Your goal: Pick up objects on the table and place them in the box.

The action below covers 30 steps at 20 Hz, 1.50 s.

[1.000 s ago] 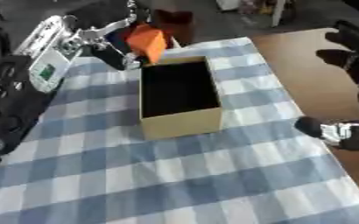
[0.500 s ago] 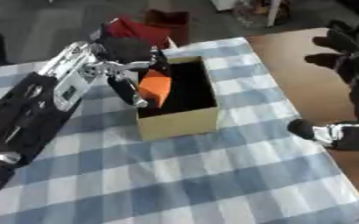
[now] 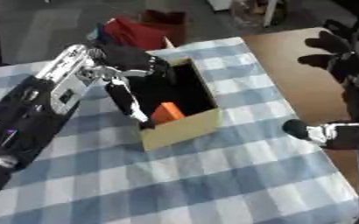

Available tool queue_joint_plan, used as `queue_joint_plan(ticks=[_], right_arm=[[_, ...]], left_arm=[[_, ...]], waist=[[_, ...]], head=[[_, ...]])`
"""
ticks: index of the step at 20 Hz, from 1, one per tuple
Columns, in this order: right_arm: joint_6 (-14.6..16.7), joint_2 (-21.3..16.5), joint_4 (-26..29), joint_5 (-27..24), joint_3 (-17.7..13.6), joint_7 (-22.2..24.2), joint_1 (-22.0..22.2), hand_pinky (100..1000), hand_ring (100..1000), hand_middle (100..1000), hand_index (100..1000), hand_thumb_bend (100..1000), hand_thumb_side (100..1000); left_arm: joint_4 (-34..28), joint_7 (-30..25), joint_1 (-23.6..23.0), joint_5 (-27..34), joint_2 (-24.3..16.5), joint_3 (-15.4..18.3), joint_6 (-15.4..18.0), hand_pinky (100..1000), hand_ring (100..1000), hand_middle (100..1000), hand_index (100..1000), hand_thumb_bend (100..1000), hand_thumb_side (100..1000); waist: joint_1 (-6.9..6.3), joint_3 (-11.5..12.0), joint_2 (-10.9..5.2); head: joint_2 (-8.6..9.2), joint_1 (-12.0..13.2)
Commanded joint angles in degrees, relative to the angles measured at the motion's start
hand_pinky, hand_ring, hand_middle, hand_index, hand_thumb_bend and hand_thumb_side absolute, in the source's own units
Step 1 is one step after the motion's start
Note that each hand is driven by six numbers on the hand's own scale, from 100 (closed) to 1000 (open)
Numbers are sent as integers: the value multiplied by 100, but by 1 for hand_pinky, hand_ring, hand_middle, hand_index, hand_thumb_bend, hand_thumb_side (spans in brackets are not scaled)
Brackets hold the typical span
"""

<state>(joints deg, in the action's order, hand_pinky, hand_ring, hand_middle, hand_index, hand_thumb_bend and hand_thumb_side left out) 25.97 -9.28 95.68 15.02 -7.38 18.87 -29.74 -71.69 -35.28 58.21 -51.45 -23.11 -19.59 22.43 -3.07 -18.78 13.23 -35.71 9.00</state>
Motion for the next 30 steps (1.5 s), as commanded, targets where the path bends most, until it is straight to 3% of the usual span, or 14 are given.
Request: queue_joint_plan(ticks=[1,6,7,8,9,12,13,19,23,27,28,30], right_arm=[[11,-53,57,-42,-4,0,-66,849,783,872,1000,812,527],[9,-56,57,-60,-25,-25,-38,850,787,874,1000,811,531],[5,-56,57,-56,-34,-36,-27,850,790,875,1000,809,534],[1,-57,60,-48,-45,-49,-16,850,790,875,1000,809,534],[-8,-60,59,-39,-58,-63,-1,851,791,875,1000,807,538],[-30,-80,57,-12,-97,-111,54,851,792,876,1000,806,541],[-39,-87,57,0,-117,-130,73,851,793,876,1000,806,542],[-103,-166,94,92,-258,-292,148,851,799,879,1000,804,556],[-154,-203,153,166,-336,-412,156,851,801,879,1000,802,570],[-200,-250,158,194,-401,-507,210,851,802,879,1000,798,581],[-205,-267,150,193,-412,-523,228,851,802,879,1000,797,582],[-221,-303,132,200,-449,-561,282,852,803,879,1000,795,586]], left_arm=[[-190,317,84,150,-129,89,-62,804,857,905,938,753,776],[-566,884,39,498,-257,298,-250,780,828,867,926,634,725],[-707,1030,23,625,-314,368,-316,764,811,844,915,529,682],[-860,1179,1,766,-381,434,-396,764,811,844,915,529,682],[-1026,1337,-16,922,-454,522,-487,748,793,821,901,431,596],[-1683,1933,-155,1685,-728,880,-901,721,768,787,882,307,528],[-1925,2163,-245,1994,-816,1029,-1061,707,755,770,872,215,500],[-3234,3468,-1234,3240,-1270,1811,-1687,688,736,740,844,100,436],[-4136,4401,-2221,3532,-1370,2407,-1779,688,734,731,832,100,371],[-4281,5654,-2702,3390,-1561,3066,-1098,714,748,750,820,124,351],[-4286,6046,-2728,3306,-1683,3245,-849,722,753,758,820,177,371],[-4289,6978,-2613,3128,-1997,3580,-319,750,774,791,821,395,420]], waist=[[60,5,-114],[102,55,-148],[110,76,-159],[115,95,-169],[123,128,-180],[149,264,-225],[157,322,-240],[168,653,-287],[171,870,-279],[199,1046,-280],[206,1102,-291],[212,1209,-320]], head=[[48,7],[15,12],[-1,6],[-14,2],[-29,-16],[-85,-77],[-104,-97],[-236,-298],[-356,-472],[-483,-586],[-534,-615],[-642,-704]])
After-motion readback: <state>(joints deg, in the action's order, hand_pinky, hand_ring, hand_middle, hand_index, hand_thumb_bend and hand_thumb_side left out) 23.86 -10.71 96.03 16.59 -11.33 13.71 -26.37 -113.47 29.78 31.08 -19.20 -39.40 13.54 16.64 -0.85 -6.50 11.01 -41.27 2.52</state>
